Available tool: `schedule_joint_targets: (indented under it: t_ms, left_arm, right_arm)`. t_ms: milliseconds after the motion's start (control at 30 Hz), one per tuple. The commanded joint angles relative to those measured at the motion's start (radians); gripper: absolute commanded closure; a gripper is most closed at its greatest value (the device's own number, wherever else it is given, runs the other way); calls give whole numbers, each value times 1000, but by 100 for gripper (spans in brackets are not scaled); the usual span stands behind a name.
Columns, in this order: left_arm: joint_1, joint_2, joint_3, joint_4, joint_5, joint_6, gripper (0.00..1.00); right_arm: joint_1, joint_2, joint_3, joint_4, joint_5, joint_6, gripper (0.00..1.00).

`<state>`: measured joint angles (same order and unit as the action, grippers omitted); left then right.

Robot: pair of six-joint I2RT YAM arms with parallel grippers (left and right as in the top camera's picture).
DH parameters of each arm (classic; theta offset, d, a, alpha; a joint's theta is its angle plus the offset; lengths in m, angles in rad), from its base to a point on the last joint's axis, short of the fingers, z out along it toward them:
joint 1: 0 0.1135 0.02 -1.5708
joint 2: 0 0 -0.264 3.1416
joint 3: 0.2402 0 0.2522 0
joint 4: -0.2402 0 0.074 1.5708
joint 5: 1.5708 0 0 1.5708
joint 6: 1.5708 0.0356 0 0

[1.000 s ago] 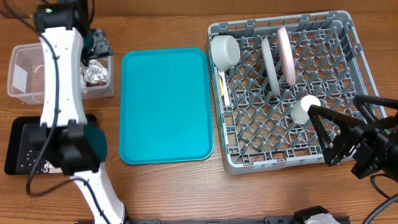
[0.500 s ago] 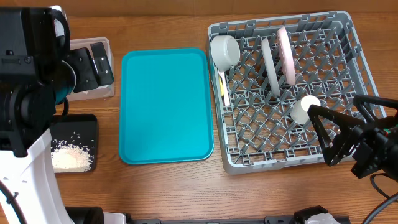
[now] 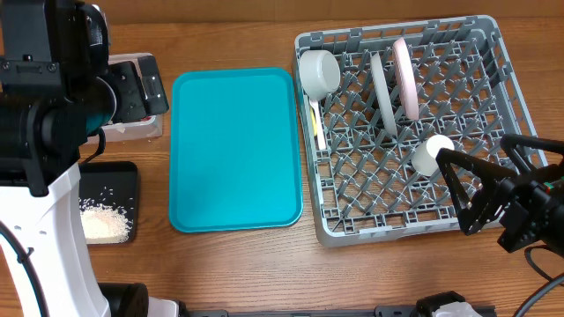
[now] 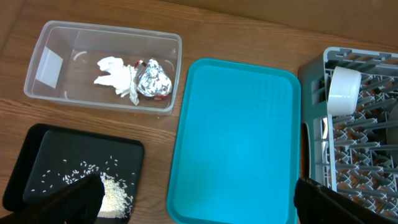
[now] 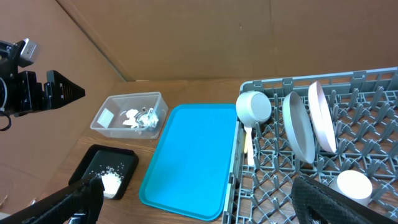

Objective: Sort waste into correct bins and load items into the dishwasher rack

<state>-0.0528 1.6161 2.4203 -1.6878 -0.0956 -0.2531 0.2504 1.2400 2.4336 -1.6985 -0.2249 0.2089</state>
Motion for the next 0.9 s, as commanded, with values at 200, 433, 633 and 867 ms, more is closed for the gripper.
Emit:
schedule_joint_targets:
  t_ms: [200,433,633,867]
  left_arm:
    - [-6,2,-3,-1,15,3,0]
    - [-6,2,-3,-1,15,3,0]
    - [-6,2,-3,-1,15,3,0]
    - [-6,2,-3,-1,15,3,0]
  right_arm:
    - [4,-1,2,5,9,0,0]
    - [-26,-17,-60,181,117,-158,0]
    - [-103,-115,-360,526,120,-188,0]
    - [-143,-323,-854,854,119,-180,0]
